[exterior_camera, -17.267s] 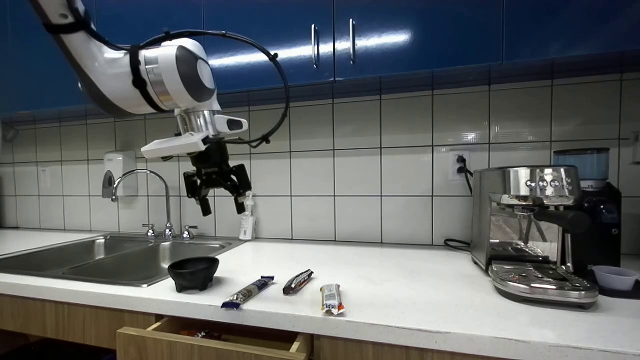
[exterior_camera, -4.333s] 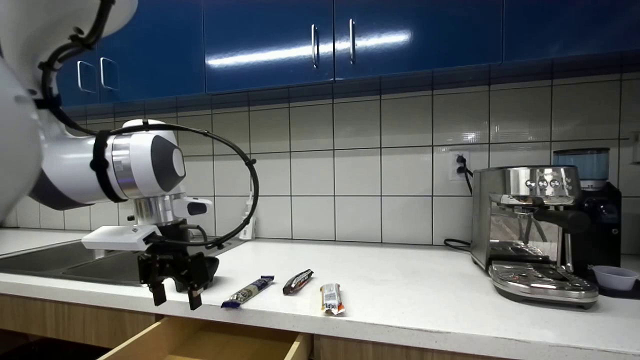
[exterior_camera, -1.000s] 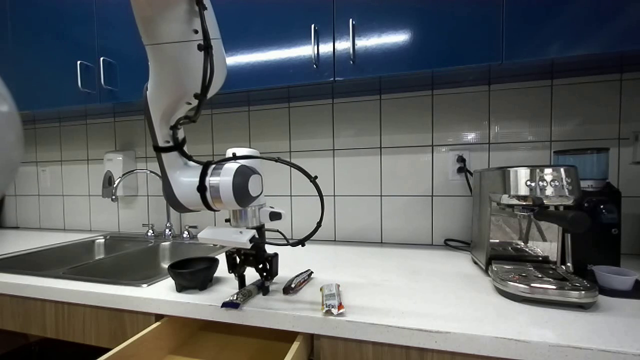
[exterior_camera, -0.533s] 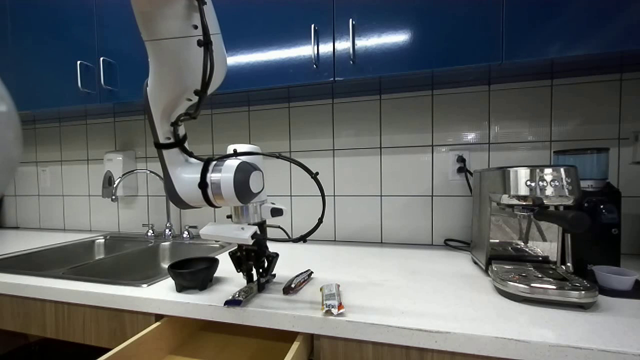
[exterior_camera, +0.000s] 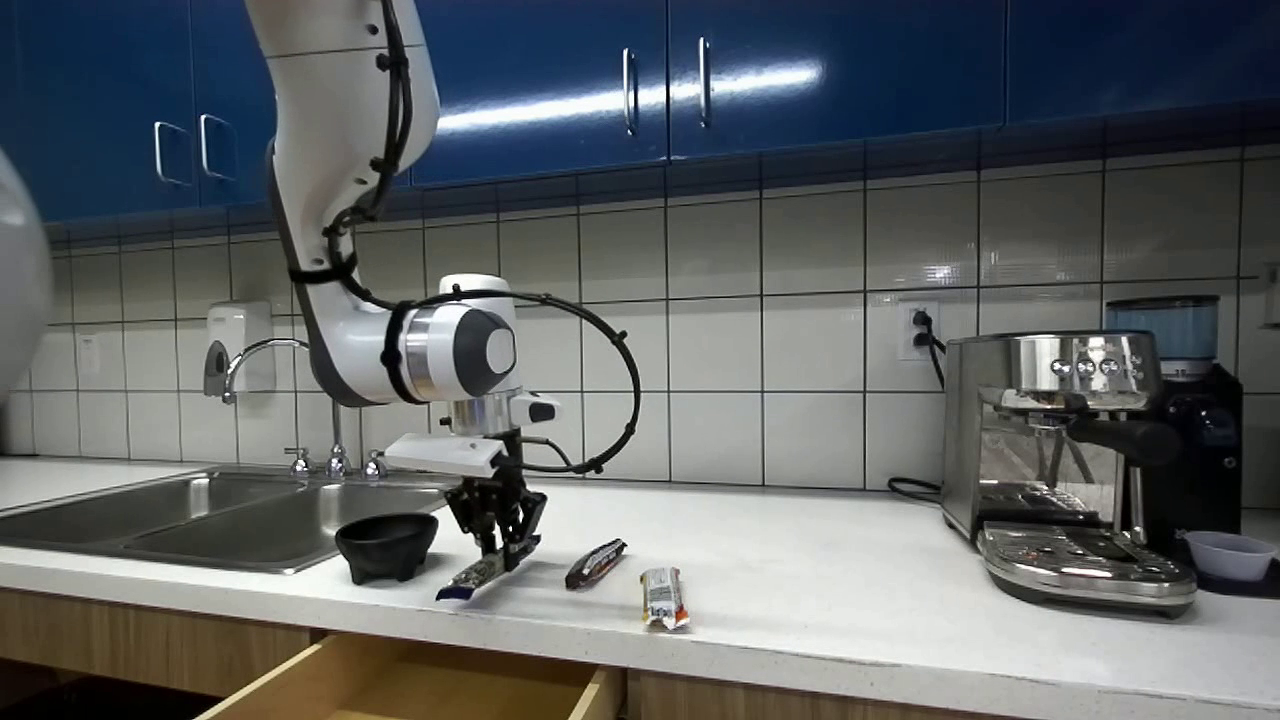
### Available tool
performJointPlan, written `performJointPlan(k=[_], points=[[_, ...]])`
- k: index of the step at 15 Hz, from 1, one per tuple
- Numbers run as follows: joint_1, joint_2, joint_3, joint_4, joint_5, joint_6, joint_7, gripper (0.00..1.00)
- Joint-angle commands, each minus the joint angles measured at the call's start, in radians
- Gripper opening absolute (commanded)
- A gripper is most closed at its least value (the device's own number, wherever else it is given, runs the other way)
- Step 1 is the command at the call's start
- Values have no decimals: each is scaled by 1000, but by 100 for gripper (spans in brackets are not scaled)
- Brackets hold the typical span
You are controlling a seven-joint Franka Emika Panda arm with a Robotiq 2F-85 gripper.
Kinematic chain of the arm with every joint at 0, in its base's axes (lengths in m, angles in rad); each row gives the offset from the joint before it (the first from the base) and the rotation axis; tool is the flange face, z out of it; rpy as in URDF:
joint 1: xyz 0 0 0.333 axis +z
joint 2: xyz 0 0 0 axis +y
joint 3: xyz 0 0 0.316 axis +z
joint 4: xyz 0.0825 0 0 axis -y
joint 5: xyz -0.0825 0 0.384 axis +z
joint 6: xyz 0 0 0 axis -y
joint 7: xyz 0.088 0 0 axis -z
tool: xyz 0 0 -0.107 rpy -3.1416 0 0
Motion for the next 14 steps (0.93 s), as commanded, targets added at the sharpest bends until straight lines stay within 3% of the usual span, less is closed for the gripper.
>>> performJointPlan(k=[1,9,14], points=[[24,-101,7,-113,0,33,26,8],[100,-281,21,-380,-56,116,192,8],[110,-338,82,-472,-88,117,324,8]])
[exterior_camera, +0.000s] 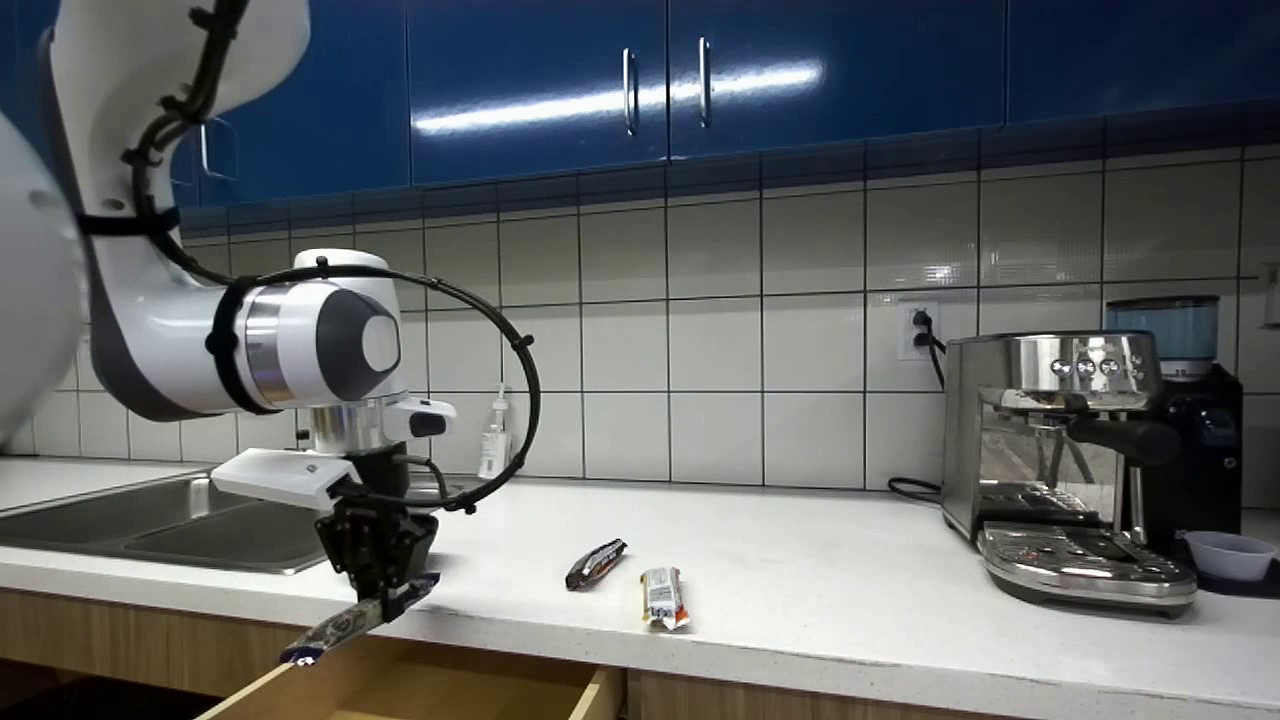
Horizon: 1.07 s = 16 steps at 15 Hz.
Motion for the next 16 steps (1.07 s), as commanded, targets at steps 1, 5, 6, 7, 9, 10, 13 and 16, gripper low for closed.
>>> performJointPlan(k=[1,5,6,7,9,10,13,16], points=[[-4,-65,54,-75,-21,6,119,8],[-3,-38,95,-80,-42,19,257,8],[16,-27,82,-76,-53,25,293,8],[18,-10,84,-67,-55,30,315,8],[26,23,82,-52,-42,39,335,8],[29,40,81,-46,-37,48,342,8],[30,98,75,-26,-31,77,357,8],[30,146,72,-6,-25,103,360,8]])
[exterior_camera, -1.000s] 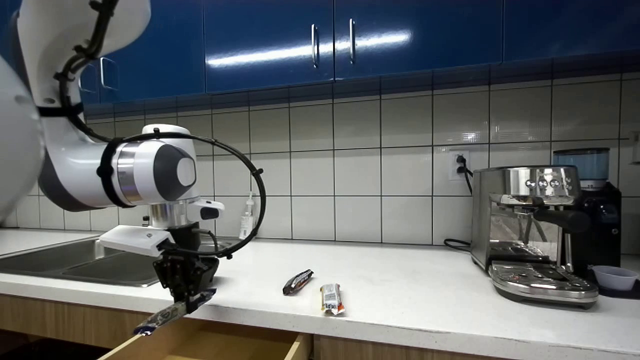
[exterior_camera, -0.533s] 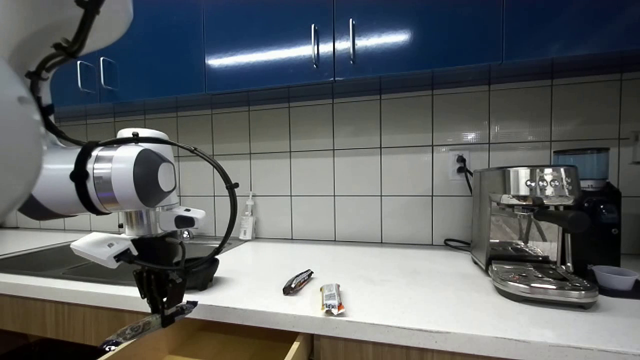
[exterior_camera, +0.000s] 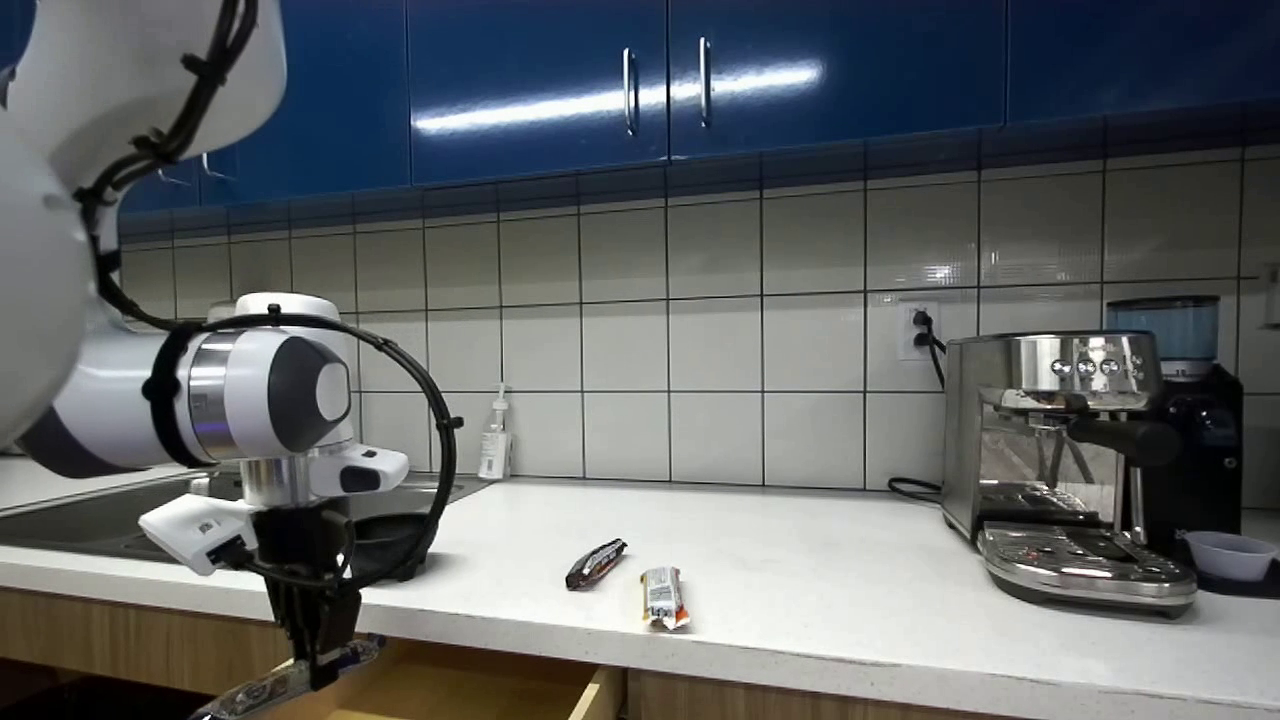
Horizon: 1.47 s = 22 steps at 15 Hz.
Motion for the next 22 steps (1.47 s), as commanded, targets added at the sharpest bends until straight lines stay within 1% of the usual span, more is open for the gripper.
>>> performJointPlan(k=[1,3,4,5,7,10,11,13,18,22], points=[[8,63,-4,40,4,37,33,8],[10,86,-4,55,6,43,34,8],[7,94,0,59,10,46,30,39],[8,95,0,60,10,48,32,57],[10,97,-3,61,7,52,35,70],[11,76,-5,47,6,60,40,94],[12,65,-7,41,4,63,42,99],[5,34,-1,23,10,69,38,100],[15,-61,-28,-17,-15,65,60,100],[10,-142,-67,-43,-63,56,88,100]])
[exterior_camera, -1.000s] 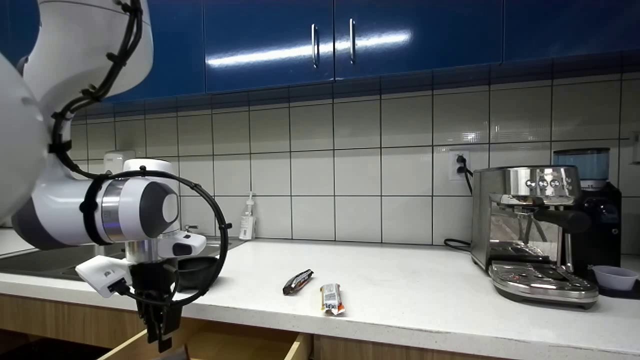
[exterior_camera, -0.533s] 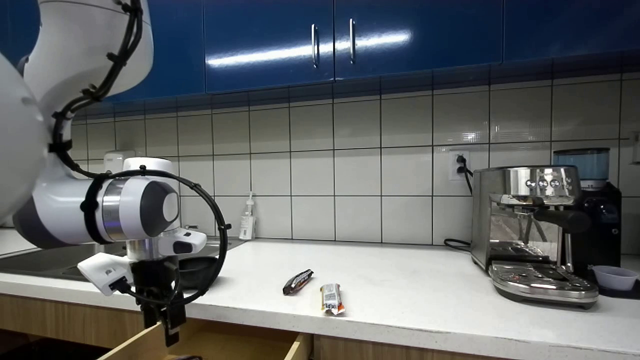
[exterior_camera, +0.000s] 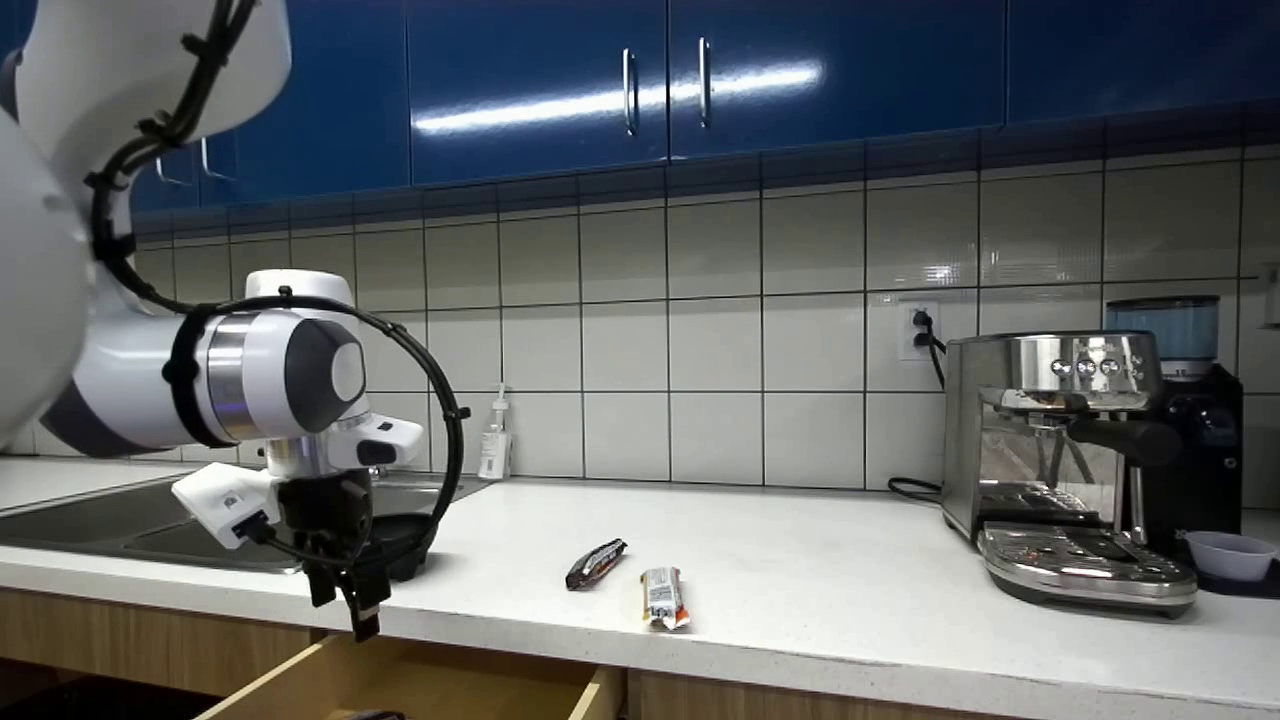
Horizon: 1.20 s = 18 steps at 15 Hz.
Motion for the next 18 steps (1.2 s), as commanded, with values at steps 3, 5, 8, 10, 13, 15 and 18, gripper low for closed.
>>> performJointPlan(k=[3,5,8,10,13,15,18], points=[[-9,-128,-54,-46,-89,-22,68,100],[-14,-136,-66,-36,-93,-31,54,100],[-19,-134,-85,-12,-106,-54,38,100],[-22,-123,-96,6,-114,-66,25,100],[-28,-113,-117,38,-110,-80,-18,100],[-30,-107,-131,62,-100,-95,-59,100],[-29,-93,-154,106,-91,-134,-127,100]])
